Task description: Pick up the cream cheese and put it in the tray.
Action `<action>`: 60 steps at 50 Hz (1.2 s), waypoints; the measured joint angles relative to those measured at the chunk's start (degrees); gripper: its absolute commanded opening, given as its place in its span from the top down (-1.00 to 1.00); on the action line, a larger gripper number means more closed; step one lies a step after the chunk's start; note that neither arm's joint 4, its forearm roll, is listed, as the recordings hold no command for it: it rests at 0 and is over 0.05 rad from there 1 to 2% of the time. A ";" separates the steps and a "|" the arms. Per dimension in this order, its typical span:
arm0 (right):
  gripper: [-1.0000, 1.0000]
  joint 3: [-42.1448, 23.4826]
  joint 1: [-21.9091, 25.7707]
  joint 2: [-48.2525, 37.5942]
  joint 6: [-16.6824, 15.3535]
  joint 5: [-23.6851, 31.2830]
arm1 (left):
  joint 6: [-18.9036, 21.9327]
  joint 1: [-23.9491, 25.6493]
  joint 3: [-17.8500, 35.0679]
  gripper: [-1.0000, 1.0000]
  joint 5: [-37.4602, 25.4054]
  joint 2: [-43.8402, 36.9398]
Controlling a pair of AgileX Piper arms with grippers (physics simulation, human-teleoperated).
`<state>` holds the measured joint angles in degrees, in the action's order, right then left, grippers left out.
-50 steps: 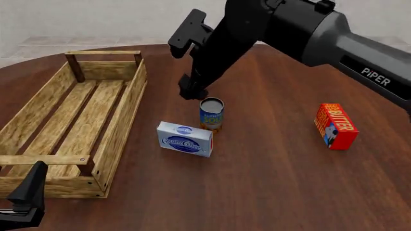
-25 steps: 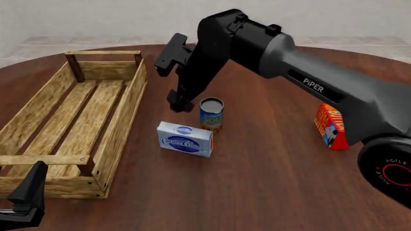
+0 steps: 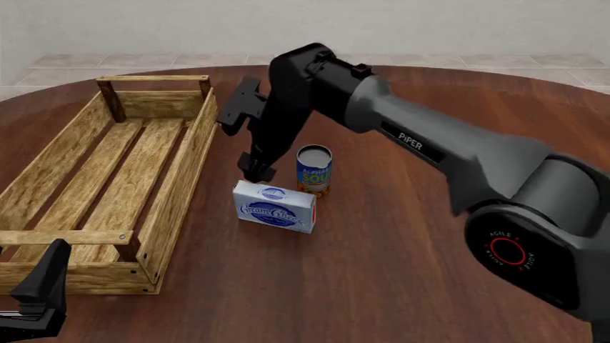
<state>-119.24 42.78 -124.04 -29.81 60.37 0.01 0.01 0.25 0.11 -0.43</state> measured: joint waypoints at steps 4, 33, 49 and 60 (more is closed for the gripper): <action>-1.00 -0.20 0.20 -0.79 0.14 -0.15 | 0.00 0.00 0.00 -1.00 0.00 0.00; -1.00 2.54 0.92 -4.61 1.10 -3.41 | 0.00 0.00 0.00 -1.00 0.00 0.00; -1.00 2.48 -0.47 -6.76 -0.42 -3.84 | 0.00 0.00 0.00 -1.00 0.00 0.00; -1.00 1.20 -1.01 -9.05 -0.97 -3.50 | 0.00 0.00 0.00 -1.00 0.00 0.00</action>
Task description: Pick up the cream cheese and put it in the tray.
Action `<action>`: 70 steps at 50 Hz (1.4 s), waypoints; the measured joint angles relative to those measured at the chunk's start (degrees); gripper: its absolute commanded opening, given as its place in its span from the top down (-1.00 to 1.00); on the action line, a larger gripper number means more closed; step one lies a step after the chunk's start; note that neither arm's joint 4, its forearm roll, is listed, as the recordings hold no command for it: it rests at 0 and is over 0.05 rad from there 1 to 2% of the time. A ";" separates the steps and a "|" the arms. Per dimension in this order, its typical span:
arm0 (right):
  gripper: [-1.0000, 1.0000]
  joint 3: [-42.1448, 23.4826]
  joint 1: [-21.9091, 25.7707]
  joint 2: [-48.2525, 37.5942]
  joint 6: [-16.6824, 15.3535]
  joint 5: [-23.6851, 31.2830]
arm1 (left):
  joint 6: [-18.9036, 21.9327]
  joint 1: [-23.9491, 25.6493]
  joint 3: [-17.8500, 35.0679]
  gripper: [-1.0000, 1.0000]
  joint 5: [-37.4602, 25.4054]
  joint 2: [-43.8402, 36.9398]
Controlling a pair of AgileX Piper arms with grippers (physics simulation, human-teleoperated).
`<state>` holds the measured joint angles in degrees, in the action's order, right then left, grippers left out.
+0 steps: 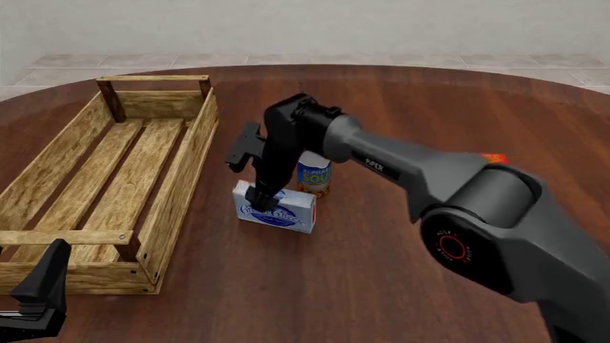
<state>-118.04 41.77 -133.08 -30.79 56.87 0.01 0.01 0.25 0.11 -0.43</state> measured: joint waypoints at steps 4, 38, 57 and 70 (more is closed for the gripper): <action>-1.00 -0.66 -0.07 -0.79 -0.16 0.21 | 0.00 0.00 0.00 -1.00 0.00 0.00; 1.00 -1.17 0.99 -3.64 0.96 -0.18 | 0.00 0.00 0.00 -1.00 0.00 0.00; 1.00 2.62 1.95 0.84 2.23 -3.06 | 0.00 0.00 0.00 -1.00 0.00 0.00; 1.00 5.75 2.70 6.65 3.95 -3.83 | 0.00 0.00 0.00 -1.00 0.00 0.00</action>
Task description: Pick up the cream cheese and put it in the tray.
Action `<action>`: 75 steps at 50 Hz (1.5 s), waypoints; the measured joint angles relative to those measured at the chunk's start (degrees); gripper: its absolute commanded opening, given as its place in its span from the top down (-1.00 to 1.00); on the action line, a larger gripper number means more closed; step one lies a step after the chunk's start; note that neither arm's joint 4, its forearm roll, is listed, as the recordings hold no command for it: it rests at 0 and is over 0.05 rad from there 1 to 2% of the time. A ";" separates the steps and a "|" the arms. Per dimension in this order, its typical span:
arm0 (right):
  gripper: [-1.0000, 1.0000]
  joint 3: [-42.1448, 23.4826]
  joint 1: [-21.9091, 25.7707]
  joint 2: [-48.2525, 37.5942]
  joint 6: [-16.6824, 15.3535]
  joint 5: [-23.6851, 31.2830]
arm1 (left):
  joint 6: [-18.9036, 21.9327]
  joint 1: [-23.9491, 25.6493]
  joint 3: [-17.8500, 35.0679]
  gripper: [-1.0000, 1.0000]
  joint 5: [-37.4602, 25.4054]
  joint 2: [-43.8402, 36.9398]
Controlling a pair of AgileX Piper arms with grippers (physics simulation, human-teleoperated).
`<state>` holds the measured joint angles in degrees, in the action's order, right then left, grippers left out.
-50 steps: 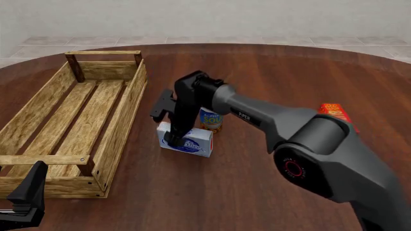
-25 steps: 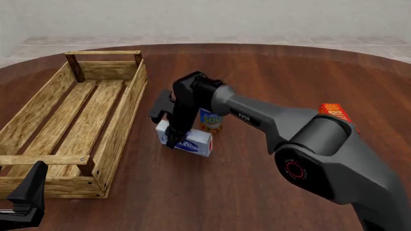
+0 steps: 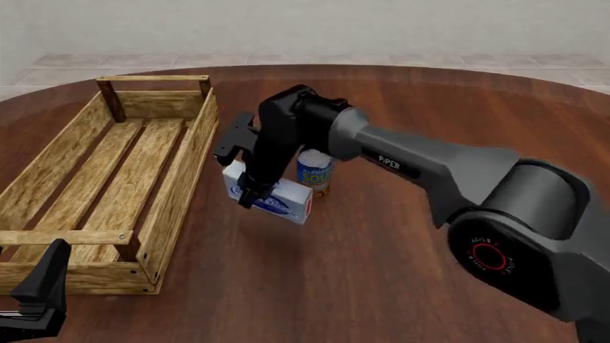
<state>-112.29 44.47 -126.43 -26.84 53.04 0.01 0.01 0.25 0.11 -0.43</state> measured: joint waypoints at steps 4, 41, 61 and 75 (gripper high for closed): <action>1.00 0.54 -0.17 2.15 -0.16 0.49 | 0.00 0.00 0.00 -1.00 0.00 0.00; 1.00 -29.95 1.46 0.26 -2.02 14.57 | 0.00 0.00 0.00 -1.00 0.00 0.00; 1.00 -41.42 6.39 -4.62 -3.09 16.60 | 0.00 0.00 0.00 -1.00 0.00 0.00; 1.00 -46.78 9.47 -8.30 -3.19 16.18 | 0.00 0.00 0.00 -1.00 0.00 0.00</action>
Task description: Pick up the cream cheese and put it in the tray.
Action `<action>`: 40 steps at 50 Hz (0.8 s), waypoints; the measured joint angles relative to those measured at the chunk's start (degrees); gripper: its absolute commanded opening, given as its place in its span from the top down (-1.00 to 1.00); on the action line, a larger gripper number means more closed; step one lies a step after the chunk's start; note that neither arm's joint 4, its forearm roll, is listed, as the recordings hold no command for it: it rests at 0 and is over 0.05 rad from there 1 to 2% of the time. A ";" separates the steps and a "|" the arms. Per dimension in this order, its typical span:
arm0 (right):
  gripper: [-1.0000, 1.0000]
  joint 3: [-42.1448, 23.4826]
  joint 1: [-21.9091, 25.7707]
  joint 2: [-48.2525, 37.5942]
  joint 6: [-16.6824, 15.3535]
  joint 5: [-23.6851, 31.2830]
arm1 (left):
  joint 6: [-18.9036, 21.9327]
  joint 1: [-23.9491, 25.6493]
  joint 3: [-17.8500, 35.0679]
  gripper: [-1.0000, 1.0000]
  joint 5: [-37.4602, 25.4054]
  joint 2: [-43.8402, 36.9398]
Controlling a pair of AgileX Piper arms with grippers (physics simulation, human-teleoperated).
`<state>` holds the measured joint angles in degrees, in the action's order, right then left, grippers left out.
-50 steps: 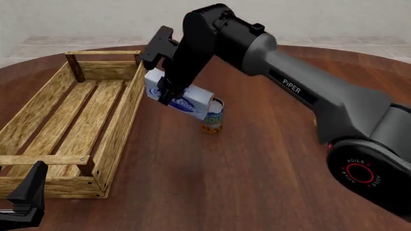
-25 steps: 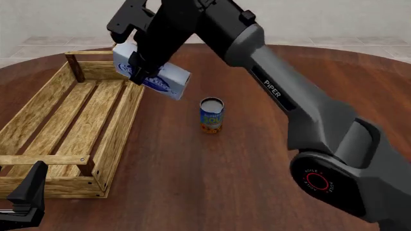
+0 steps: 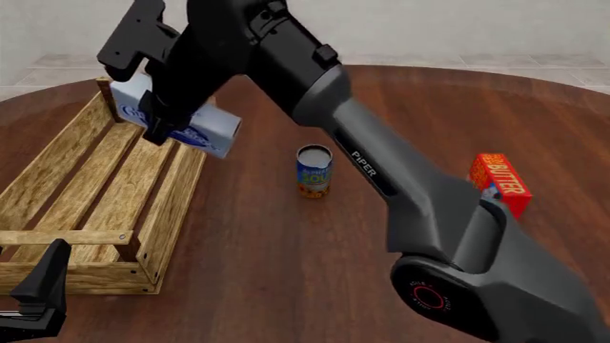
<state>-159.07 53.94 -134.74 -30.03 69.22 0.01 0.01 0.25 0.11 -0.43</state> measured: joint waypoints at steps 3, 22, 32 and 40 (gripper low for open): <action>1.00 -0.70 0.47 -0.40 0.15 -0.72 | 0.00 0.00 0.00 -1.00 0.00 0.00; 1.00 -2.52 2.23 -2.30 5.77 -8.60 | 0.00 0.00 0.00 -1.00 0.00 0.00; 1.00 -2.72 3.30 -3.77 9.68 -13.00 | 0.00 0.00 0.00 -1.00 0.00 0.00; 1.00 -2.76 4.51 -5.67 12.05 -16.04 | 0.00 0.00 0.00 -1.00 0.00 0.00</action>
<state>-161.83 58.46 -140.40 -17.98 53.18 0.01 0.01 0.25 0.11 -0.43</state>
